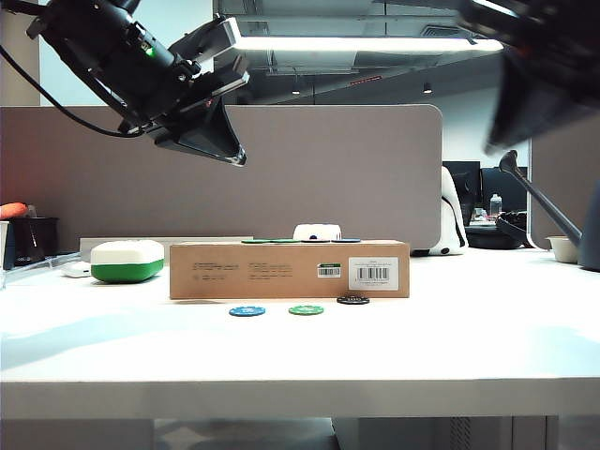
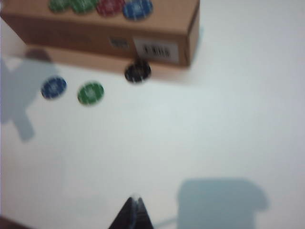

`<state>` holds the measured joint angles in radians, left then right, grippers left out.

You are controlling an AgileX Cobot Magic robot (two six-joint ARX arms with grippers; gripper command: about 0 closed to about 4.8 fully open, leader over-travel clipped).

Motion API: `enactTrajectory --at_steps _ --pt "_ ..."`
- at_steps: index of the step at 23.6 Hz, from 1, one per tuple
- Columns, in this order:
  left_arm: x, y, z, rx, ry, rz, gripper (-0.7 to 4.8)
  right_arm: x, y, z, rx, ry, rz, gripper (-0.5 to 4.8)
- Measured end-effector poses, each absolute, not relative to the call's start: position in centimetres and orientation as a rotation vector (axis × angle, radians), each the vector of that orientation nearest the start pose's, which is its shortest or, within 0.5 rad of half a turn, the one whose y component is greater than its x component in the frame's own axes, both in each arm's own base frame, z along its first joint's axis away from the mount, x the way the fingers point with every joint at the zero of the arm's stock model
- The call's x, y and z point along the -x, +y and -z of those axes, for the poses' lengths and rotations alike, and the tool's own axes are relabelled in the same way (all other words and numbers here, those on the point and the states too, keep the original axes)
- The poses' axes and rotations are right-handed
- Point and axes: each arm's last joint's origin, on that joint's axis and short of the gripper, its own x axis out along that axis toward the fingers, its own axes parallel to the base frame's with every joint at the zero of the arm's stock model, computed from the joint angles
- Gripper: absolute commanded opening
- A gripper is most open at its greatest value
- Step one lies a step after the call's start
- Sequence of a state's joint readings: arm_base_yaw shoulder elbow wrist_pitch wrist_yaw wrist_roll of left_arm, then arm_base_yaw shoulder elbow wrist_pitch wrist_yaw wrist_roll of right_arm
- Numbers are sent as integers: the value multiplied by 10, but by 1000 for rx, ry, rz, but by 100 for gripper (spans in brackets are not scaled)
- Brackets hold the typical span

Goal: Push the chip, whose value equals the sum of all the chip values on the rectangular box, forward next to the box.

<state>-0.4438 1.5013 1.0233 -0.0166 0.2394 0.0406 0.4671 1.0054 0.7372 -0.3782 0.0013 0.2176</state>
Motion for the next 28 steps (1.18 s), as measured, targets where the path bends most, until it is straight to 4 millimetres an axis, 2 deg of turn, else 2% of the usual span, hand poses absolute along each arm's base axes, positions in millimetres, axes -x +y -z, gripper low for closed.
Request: enactTrajectory --at_steps 5,10,15,24,28 --pt "-296 -148 -262 -90 488 679 -5 -155 78 -224 -147 728 -334 -5" --pt "-296 -148 -262 -90 488 680 -5 -145 73 -199 -145 741 -322 -5" --pt "-296 -148 -262 -90 488 680 -5 -141 64 -178 -57 720 -131 -5" --pt "-296 -148 -262 -90 489 680 -5 -148 69 -192 -84 564 -226 -5" --pt "-296 -148 -262 -90 489 679 -5 -152 70 -200 -78 471 -210 -5"
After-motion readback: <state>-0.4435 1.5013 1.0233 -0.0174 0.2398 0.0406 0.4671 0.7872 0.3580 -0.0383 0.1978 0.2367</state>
